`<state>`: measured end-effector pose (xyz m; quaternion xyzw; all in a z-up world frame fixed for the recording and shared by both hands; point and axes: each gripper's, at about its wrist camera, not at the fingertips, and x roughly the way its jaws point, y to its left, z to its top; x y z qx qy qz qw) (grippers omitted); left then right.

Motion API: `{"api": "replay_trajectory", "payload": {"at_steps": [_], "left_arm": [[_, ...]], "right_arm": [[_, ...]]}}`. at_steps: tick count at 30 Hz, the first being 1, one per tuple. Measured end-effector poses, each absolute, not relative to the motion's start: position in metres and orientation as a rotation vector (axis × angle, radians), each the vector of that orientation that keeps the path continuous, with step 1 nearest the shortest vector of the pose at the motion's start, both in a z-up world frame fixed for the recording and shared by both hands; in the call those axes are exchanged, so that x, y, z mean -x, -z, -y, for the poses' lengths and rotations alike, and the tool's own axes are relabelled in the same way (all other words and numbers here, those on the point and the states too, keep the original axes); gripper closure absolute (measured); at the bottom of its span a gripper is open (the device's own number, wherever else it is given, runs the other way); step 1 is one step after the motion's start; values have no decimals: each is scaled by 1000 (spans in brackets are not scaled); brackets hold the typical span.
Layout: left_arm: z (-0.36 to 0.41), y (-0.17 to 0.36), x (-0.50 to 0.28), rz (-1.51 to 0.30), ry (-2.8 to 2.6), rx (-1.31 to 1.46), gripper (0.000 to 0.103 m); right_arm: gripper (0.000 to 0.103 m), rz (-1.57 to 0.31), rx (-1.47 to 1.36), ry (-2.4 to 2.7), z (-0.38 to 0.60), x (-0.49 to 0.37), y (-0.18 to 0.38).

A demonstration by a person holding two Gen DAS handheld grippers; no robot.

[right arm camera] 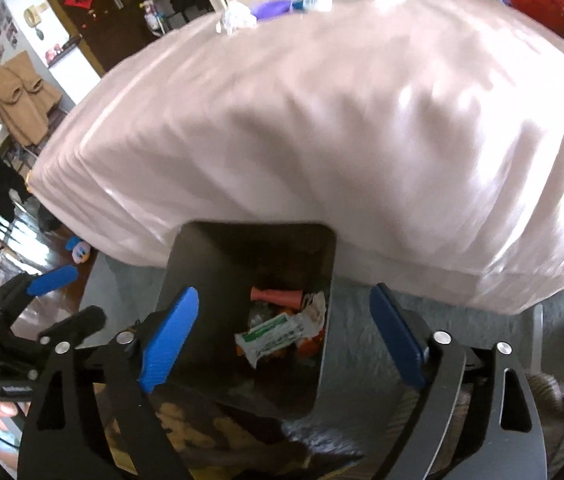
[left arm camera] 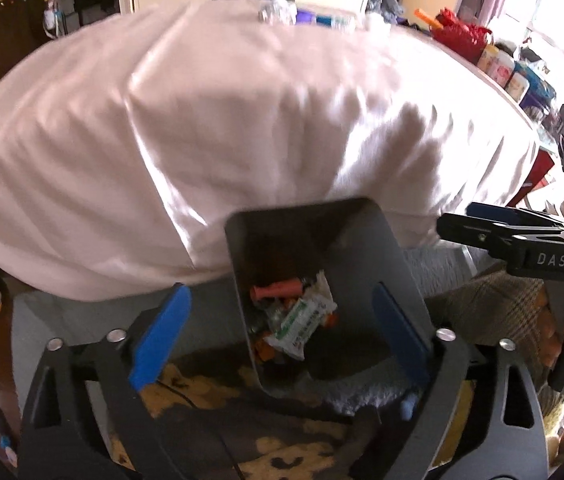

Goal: Collect trash
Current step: 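Carry the wrapper and M&M's tube down into the black bin and open both tools, then grasp the foil ball with left tool while right tool grasps the blue-capped bottle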

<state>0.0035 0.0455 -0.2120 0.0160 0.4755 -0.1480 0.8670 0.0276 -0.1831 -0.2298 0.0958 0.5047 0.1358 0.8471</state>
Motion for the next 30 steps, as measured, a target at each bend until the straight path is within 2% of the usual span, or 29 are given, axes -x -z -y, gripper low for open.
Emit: {"api": "replay_trajectory", "payload": {"at_steps": [12, 25, 27, 30], "left_arm": [[-54, 153, -46, -898, 277, -49, 9], [-37, 137, -150, -900, 299, -55, 9], [-31, 137, -169, -902, 299, -62, 9], [-25, 139, -193, -904, 297, -70, 9]], "right_arm": [[13, -934, -172, -211, 228, -71, 168], [13, -936, -112, -210, 219, -178, 168], [14, -934, -88, -217, 213, -194, 171], [24, -944, -102, -247, 207, -216, 179]]}}
